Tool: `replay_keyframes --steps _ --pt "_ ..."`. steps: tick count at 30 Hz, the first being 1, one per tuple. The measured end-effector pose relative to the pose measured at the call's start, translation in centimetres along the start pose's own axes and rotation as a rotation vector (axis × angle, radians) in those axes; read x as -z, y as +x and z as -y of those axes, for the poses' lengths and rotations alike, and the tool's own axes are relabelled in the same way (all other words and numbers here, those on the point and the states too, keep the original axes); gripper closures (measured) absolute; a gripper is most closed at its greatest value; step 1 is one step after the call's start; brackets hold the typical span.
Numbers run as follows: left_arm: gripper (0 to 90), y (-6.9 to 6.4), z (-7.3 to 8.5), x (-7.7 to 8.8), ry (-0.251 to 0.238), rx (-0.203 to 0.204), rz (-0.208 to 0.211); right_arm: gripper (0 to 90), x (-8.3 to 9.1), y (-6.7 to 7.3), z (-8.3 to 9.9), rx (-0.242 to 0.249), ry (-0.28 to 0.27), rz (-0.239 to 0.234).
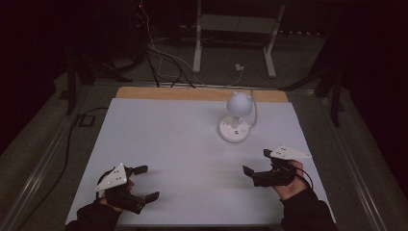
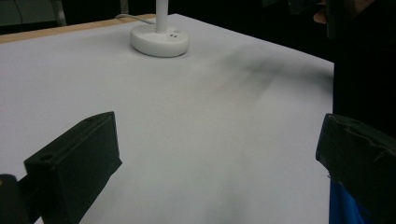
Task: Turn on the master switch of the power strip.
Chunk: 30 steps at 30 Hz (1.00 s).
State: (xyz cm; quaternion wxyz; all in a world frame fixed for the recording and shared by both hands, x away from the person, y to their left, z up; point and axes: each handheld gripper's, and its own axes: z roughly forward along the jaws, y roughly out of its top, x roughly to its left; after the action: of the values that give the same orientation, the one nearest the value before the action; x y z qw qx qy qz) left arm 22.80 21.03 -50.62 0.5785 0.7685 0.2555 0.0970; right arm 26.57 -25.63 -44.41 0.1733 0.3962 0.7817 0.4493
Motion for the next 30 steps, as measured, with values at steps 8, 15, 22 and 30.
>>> replay_keyframes --steps 8,15,22,30 --pt "0.2 0.0 0.0 0.0 0.0 0.003 0.001 0.0 -0.2 -0.5 -0.9 -0.006 0.0 0.004" --pt "0.2 0.0 0.0 0.0 0.0 0.003 0.0 0.0 -0.5 -0.9 -1.3 -0.012 0.001 0.006" --pt "0.2 0.0 0.0 0.0 -0.001 0.002 0.001 0.0 -1.1 -1.5 -1.9 -0.013 0.004 0.014" --pt "0.2 0.0 0.0 0.0 -0.001 0.002 0.002 0.0 -1.7 -2.3 -2.7 -0.023 -0.002 0.015"
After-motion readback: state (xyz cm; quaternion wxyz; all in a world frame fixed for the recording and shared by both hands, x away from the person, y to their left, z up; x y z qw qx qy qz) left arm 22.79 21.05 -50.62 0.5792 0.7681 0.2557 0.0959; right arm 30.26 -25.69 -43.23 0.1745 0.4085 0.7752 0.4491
